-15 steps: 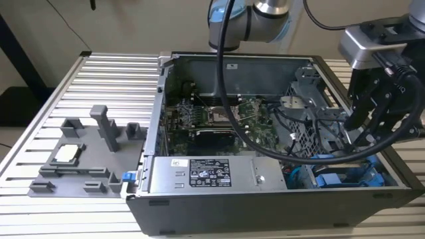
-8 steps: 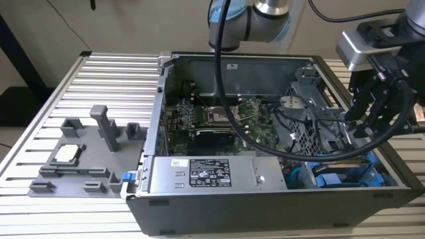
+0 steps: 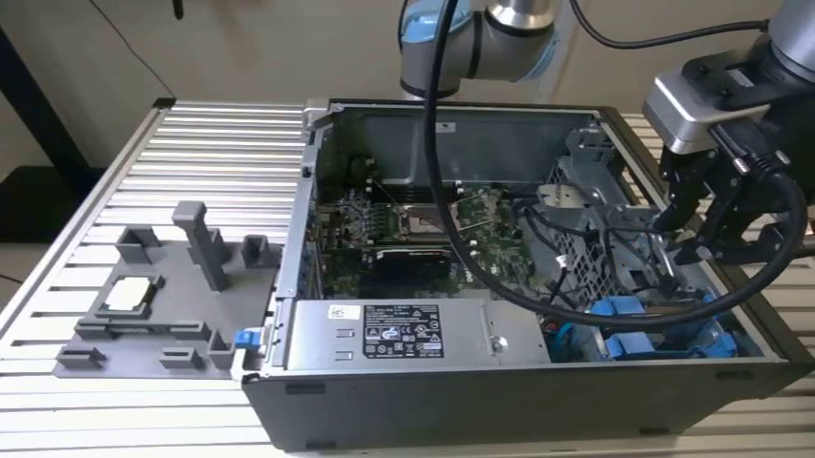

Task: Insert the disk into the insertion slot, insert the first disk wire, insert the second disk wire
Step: 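Insert the disk into the insertion slot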

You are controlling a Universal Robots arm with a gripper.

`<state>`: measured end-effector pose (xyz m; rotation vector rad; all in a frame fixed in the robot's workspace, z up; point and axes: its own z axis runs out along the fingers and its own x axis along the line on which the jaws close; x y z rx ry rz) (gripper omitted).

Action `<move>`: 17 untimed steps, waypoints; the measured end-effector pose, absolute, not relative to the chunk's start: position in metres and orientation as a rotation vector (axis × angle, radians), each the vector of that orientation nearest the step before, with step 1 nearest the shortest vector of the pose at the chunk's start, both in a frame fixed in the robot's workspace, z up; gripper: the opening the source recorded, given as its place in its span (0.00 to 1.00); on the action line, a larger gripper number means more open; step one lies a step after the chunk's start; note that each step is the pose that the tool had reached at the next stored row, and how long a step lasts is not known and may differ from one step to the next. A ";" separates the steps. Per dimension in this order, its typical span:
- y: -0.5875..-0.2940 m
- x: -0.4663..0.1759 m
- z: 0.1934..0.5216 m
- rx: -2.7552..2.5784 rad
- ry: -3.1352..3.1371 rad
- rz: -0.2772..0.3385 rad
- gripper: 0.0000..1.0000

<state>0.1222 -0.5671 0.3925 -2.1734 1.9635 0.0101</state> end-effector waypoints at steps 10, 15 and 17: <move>-0.567 0.122 0.390 -2.216 1.845 -0.022 0.40; -0.567 0.122 0.390 -2.219 1.840 -0.022 0.40; -0.567 0.122 0.390 -2.219 1.840 -0.022 0.38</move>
